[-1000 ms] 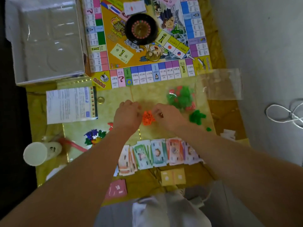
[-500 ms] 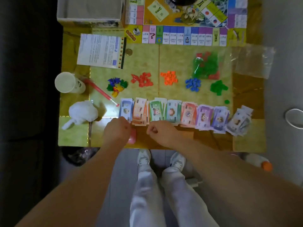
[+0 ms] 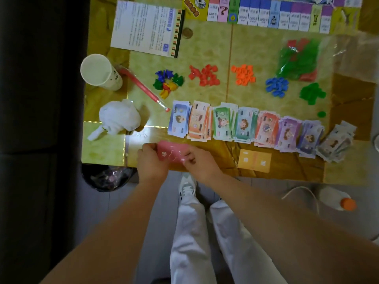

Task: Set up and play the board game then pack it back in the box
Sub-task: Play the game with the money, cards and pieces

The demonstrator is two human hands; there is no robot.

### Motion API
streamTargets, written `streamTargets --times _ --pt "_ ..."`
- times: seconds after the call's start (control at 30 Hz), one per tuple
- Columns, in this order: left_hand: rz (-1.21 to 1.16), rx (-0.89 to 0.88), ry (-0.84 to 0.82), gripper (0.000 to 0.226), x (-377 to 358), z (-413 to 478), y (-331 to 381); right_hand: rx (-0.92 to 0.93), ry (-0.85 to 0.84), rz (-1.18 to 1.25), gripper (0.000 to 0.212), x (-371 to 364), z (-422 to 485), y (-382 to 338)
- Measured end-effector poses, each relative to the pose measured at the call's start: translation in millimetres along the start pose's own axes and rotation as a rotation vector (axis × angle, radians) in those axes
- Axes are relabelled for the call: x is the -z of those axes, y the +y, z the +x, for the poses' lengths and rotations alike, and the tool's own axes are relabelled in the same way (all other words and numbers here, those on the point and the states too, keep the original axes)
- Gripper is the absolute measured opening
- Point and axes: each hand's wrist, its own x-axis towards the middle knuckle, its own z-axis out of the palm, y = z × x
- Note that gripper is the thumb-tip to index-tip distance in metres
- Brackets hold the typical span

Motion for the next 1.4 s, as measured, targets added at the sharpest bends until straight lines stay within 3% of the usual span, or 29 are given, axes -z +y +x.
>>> streamTargets --times 0.1,0.33,0.53,0.6,0.67,0.77,0.9,1.07,1.27,1.33,1.4 --pt "-0.081 0.022 -0.036 0.048 1 4 1 -0.019 0.025 -0.031 0.016 -5 8 -2" --pt "-0.053 -0.099 -0.091 0.012 2 5 -3 -0.056 0.020 0.004 0.013 -6 10 -6" --pt "-0.308 -0.185 -0.196 0.013 15 -1 -13 0.033 0.127 0.061 0.037 11 -2 -6" --pt "-0.347 -0.240 -0.187 0.009 16 -2 -11 0.096 0.184 0.025 0.024 16 -8 -2" --pt "-0.327 -0.307 -0.119 0.013 13 -3 -6 0.163 0.245 -0.023 0.013 22 -12 2" --pt "-0.270 -0.289 -0.113 0.022 4 -7 4 0.227 0.281 -0.120 0.017 28 -16 8" --pt "-0.222 -0.268 -0.164 0.028 -12 -10 8 0.196 0.216 -0.174 0.017 25 -14 17" --pt "-0.161 -0.324 -0.158 0.028 -16 -9 6 0.198 0.257 -0.157 0.014 21 -10 20" --pt "0.174 -0.525 -0.110 0.018 2 -4 11 0.203 0.225 -0.194 0.006 31 -10 8" --pt "0.211 -0.552 -0.166 0.017 13 -1 21 0.228 0.193 -0.244 0.008 44 -10 -3" --pt "0.188 -0.467 -0.342 0.018 21 3 35 0.239 0.160 -0.326 0.019 57 -8 -12"
